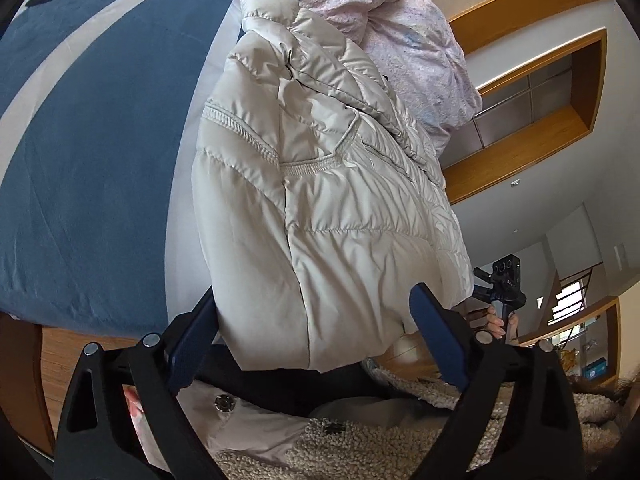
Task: Fold large clothes
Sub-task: 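Move both tools to the jacket's side edge and grasp it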
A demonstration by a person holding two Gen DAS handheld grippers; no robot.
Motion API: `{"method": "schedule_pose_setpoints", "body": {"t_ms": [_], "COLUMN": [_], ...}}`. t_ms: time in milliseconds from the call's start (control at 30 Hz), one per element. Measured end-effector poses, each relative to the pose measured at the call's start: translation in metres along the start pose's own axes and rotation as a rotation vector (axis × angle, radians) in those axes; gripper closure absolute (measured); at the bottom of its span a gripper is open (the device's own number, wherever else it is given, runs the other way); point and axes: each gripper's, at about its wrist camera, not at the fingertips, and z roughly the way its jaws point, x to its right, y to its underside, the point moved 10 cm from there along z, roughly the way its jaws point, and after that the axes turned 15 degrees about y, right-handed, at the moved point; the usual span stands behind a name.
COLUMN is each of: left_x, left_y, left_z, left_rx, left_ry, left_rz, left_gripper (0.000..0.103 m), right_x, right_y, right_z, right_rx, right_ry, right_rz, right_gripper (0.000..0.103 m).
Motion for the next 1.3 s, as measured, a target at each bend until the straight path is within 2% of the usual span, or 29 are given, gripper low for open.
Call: {"method": "schedule_pose_setpoints", "body": {"t_ms": [233,300,367,433,533,600,633,767,933,1067,1300], "left_x": [0.000,-0.003,-0.006,-0.008,-0.011,-0.015,-0.017,-0.009,0.016,0.033,0.055], "left_y": [0.003,0.002,0.003,0.004,0.005,0.006,0.006,0.002,-0.020,-0.043,-0.082], "left_z": [0.002,0.000,-0.001,-0.002,-0.004,-0.007,-0.008,-0.010,-0.023,-0.039,-0.056], "left_rx": [0.027,0.038,0.049,0.056,0.068,0.086,0.092,0.117,0.190,0.278,0.385], "left_ry": [0.053,0.059,0.062,0.061,0.049,0.051,0.043,0.002,-0.031,0.005,0.024], "left_rz": [-0.057,-0.080,-0.108,-0.129,-0.143,-0.162,-0.168,-0.119,-0.018,0.013,0.055], "left_gripper": [0.019,0.025,0.035,0.041,0.052,0.064,0.074,0.089,0.094,0.094,0.095], "right_x": [-0.014,-0.017,-0.017,-0.015,-0.015,-0.015,-0.017,-0.025,-0.039,-0.054,-0.072], "right_y": [0.010,0.011,0.011,0.011,0.009,0.007,0.005,-0.004,-0.017,-0.033,-0.065], "right_z": [0.008,0.010,0.013,0.013,0.011,0.007,0.005,-0.004,-0.023,-0.044,-0.073], "right_rx": [-0.026,-0.026,-0.029,-0.027,-0.007,0.011,0.021,0.079,0.175,0.286,0.463], "right_ry": [-0.047,-0.049,-0.049,-0.047,-0.059,-0.060,-0.059,-0.044,-0.025,-0.027,-0.024], "right_rz": [-0.027,-0.022,-0.011,0.002,0.018,0.023,0.020,0.001,-0.034,-0.055,-0.067], "right_gripper": [0.036,0.042,0.050,0.060,0.070,0.076,0.078,0.084,0.086,0.086,0.087]}}
